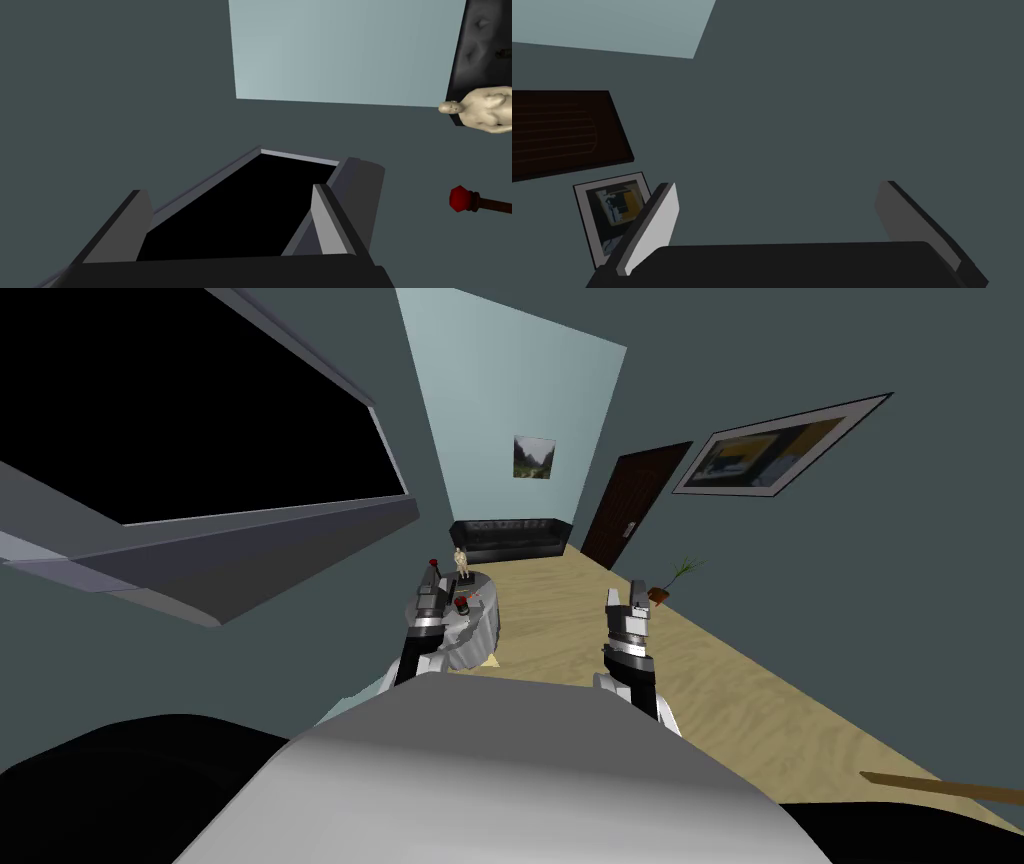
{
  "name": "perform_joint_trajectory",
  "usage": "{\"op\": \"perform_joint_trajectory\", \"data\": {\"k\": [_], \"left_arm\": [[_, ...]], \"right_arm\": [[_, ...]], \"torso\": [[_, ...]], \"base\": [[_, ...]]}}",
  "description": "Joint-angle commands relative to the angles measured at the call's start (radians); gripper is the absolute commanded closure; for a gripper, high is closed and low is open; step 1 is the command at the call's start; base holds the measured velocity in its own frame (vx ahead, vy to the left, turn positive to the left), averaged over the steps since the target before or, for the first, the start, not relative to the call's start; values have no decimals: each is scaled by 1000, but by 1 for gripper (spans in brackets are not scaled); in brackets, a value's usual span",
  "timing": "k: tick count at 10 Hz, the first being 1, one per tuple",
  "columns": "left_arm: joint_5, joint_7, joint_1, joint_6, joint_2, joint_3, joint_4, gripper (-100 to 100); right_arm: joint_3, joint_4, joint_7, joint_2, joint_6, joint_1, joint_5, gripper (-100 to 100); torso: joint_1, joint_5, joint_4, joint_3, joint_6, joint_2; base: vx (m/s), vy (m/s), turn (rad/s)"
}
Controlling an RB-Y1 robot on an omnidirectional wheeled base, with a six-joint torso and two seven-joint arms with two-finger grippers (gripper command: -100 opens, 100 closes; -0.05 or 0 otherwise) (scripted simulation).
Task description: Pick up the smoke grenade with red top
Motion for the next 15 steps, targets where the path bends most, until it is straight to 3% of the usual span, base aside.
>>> {"op": "perform_joint_trajectory", "data": {"k": [1, 5, 10, 11, 14, 15], "left_arm": [[6, 0, 12, -1, 48, 2, 6, -100], [29, 0, 62, -6, 146, 12, 28, -100], [96, 0, 210, -26, 265, 40, 90, -100], [96, 0, 210, -26, 265, 40, 90, -100], [149, 0, 316, -41, 319, 62, 136, -100], [149, 0, 323, -41, 319, 62, 136, -100]], "right_arm": [[0, 0, 0, 0, 0, 0, 0, 0], [0, 0, 0, 0, 0, 0, 0, 0], [0, 0, 0, 0, 0, 0, 0, 0], [0, 0, 0, 0, 0, 0, 0, 0], [0, 0, 0, 0, 0, 0, 0, 0], [0, 0, 0, 0, 0, 0, 0, 0]], "torso": [[0, 0, 0, 0, 0, 0], [1, 0, 0, 0, 0, 0], [1, 0, 0, 0, 0, 1], [1, 0, 0, 0, 0, 1], [0, 0, 0, 0, 0, 1], [1, 0, 0, 0, 0, 1]], "base": [[1, -1, -65], [2, 1, -87], [-2, -1, -211], [-4, 2, -100], [-4, -4, -256], [-4, 4, -73]]}}
